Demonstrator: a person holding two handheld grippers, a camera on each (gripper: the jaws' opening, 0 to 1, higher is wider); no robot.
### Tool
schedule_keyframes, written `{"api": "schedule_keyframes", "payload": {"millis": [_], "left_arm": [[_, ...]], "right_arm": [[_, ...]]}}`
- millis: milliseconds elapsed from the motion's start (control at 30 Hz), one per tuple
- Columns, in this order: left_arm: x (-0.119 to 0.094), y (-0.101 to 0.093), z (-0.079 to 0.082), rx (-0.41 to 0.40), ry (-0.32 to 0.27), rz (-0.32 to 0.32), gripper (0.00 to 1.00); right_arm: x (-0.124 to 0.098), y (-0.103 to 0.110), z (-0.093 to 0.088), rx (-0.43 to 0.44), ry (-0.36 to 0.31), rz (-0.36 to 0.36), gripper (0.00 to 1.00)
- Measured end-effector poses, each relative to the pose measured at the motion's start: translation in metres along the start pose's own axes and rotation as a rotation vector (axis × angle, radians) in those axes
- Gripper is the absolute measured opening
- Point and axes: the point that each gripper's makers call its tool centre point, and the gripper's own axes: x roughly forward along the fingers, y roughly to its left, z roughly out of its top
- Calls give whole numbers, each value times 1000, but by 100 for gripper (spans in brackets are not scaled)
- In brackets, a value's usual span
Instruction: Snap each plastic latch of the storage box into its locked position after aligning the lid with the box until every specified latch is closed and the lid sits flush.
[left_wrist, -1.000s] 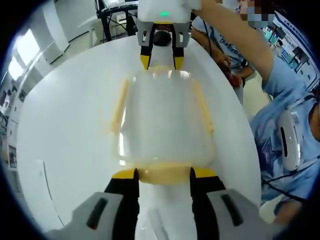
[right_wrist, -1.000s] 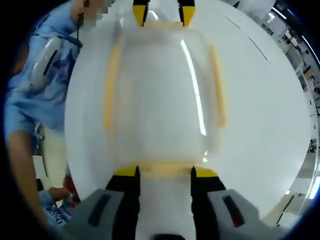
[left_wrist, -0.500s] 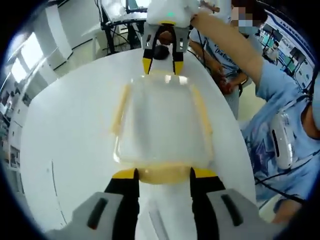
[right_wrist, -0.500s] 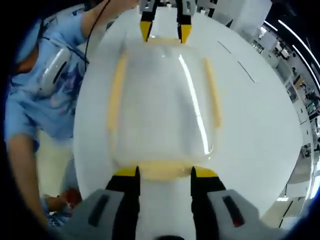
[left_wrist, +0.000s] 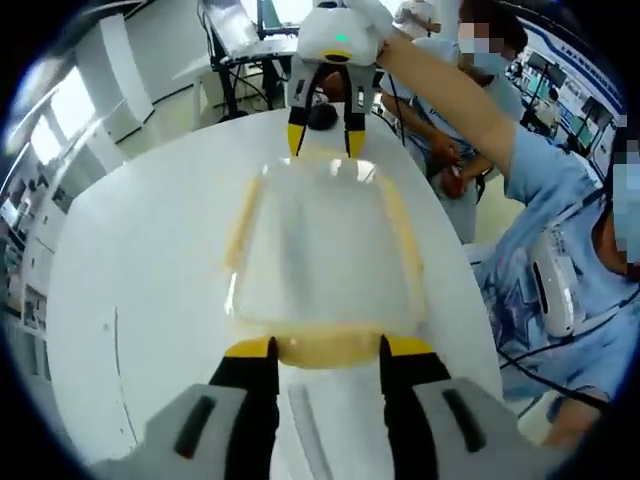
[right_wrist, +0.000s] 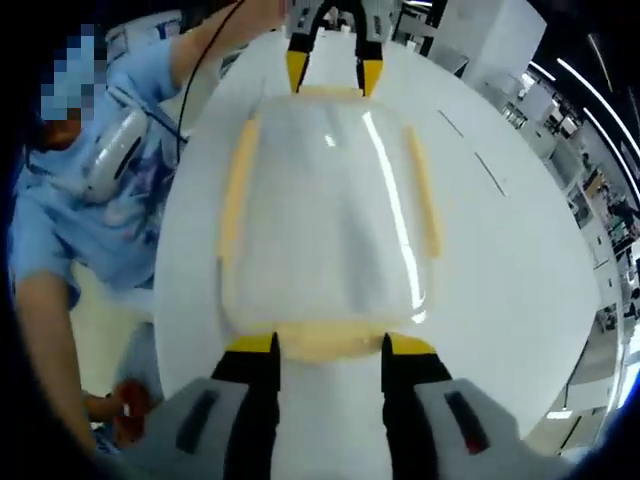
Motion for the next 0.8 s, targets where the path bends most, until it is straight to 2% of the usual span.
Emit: {"api": "schedule_keyframes", "payload": {"millis": [400,633,800], "left_arm": [[-26,-7,-27,-35,-58,20,39],[-39,-15,-47,-59,-77,37,39],[-45,-20,-55,-67,-97,42,39]], "right_arm": [[9,4,39,-37,-73,-1,38],[15,3,64,-65,-75,8,38],[17,4,75,-78,-75,13,38]]}}
